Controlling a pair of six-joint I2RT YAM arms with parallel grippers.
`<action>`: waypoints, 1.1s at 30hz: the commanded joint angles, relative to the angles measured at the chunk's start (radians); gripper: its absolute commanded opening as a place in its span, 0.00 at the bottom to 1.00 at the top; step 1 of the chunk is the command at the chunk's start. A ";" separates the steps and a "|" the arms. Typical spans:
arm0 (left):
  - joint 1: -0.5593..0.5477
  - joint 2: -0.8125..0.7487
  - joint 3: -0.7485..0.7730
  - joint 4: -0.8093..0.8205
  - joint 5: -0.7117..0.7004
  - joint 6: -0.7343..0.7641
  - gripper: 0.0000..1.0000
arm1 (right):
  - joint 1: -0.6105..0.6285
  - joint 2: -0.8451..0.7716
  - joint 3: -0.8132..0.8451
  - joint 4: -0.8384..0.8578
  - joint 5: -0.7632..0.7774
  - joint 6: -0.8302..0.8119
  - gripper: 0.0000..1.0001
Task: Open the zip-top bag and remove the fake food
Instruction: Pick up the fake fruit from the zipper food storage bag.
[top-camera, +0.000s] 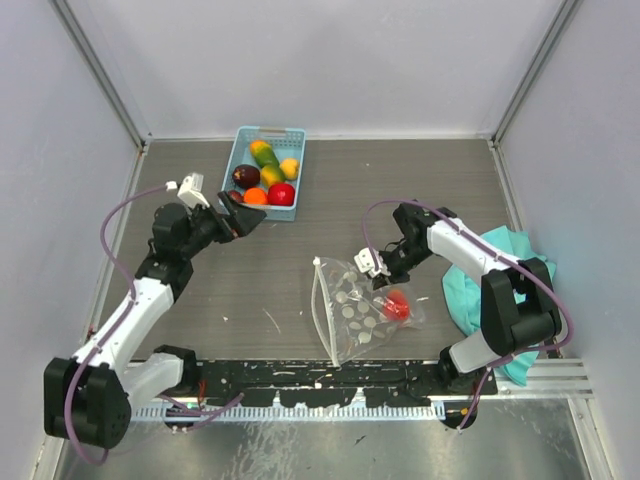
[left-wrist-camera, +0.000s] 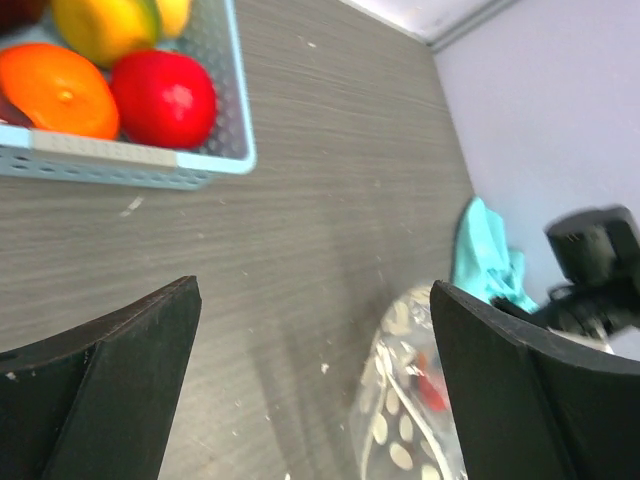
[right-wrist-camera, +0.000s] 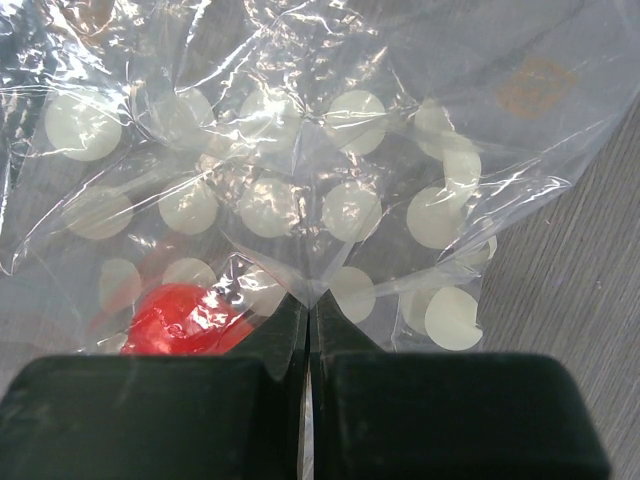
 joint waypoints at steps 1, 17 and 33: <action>-0.036 -0.179 -0.108 0.149 0.129 -0.036 0.98 | -0.003 -0.046 0.017 -0.015 -0.039 -0.017 0.05; -0.491 -0.453 -0.445 0.277 -0.092 -0.086 0.66 | -0.003 -0.057 0.013 -0.016 -0.046 -0.019 0.15; -0.799 -0.286 -0.499 0.332 -0.326 0.083 0.26 | -0.020 -0.110 0.020 -0.070 -0.087 -0.052 0.33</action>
